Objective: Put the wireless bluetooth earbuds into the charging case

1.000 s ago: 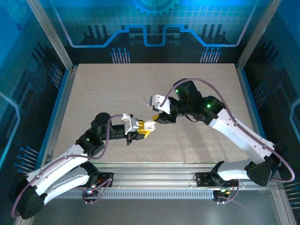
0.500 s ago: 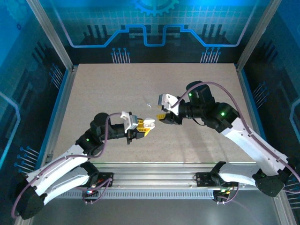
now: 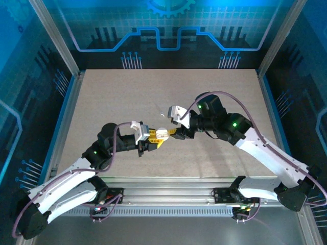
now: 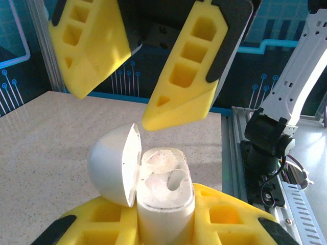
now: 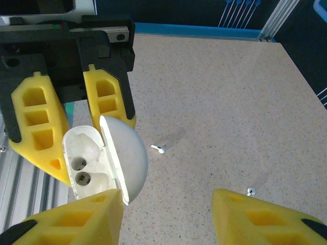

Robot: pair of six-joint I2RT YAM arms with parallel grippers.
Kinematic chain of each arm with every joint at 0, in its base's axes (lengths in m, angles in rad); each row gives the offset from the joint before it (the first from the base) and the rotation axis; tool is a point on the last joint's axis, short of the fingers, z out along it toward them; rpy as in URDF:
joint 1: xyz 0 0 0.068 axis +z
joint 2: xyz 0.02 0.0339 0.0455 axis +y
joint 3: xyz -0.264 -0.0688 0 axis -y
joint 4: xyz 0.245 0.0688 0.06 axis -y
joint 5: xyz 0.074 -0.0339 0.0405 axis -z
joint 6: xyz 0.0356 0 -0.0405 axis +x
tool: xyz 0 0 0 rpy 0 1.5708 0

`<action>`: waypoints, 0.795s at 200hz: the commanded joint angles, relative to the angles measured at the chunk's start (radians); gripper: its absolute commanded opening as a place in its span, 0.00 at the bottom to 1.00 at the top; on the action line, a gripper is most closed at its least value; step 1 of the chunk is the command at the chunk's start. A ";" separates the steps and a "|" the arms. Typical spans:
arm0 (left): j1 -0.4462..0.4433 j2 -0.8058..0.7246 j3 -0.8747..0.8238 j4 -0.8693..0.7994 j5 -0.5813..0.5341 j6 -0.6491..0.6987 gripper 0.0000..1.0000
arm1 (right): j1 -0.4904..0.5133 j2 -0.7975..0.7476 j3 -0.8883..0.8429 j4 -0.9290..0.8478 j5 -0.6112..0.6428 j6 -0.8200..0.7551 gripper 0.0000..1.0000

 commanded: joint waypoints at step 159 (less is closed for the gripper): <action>-0.004 -0.016 -0.003 0.031 0.021 0.003 0.22 | -0.005 0.048 0.022 0.083 0.058 0.050 0.48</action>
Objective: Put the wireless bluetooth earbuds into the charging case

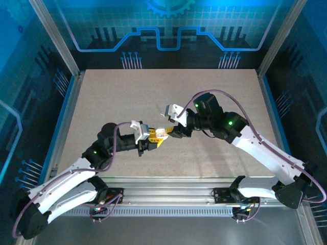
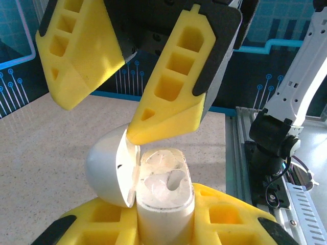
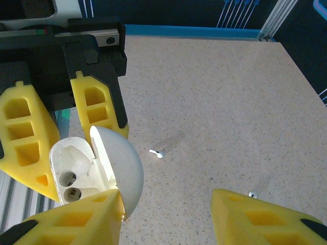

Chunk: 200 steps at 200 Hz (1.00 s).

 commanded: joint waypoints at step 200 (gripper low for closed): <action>0.246 -0.281 -0.024 -0.384 -0.629 -0.253 0.20 | 0.138 0.332 0.140 -0.290 0.330 1.314 0.52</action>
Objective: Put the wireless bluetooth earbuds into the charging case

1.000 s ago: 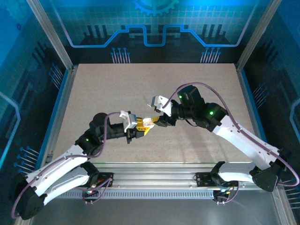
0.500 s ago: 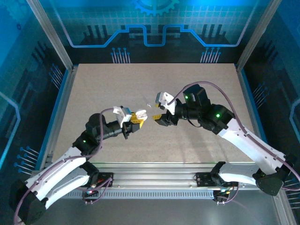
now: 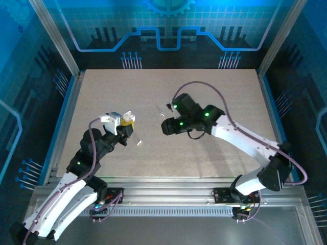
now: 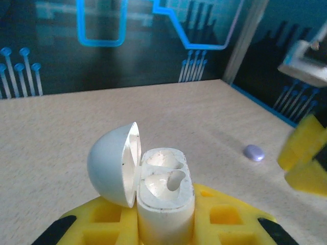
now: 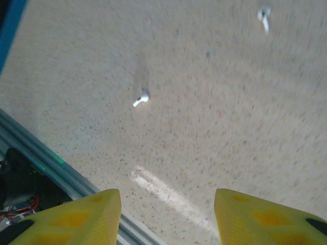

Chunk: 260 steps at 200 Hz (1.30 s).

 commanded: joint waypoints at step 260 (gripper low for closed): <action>0.016 -0.067 0.046 -0.235 -0.254 -0.042 0.20 | 0.155 0.936 0.713 -0.124 0.047 0.663 0.31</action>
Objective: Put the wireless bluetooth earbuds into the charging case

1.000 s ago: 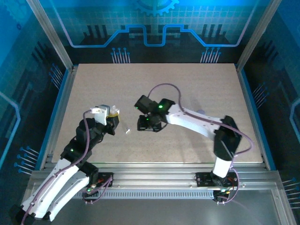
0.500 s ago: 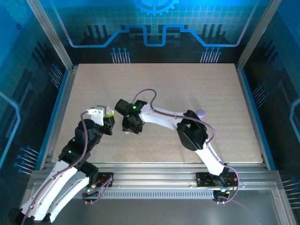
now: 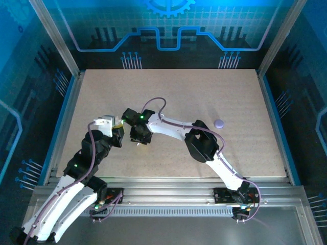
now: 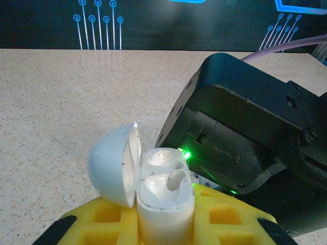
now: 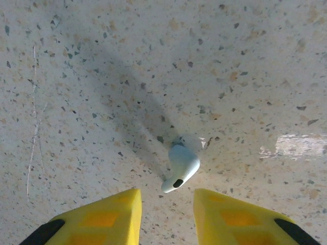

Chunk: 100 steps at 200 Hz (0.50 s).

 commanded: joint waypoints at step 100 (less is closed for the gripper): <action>0.005 -0.022 0.021 0.012 0.007 -0.013 0.21 | -0.004 0.078 0.026 -0.033 0.034 0.019 0.28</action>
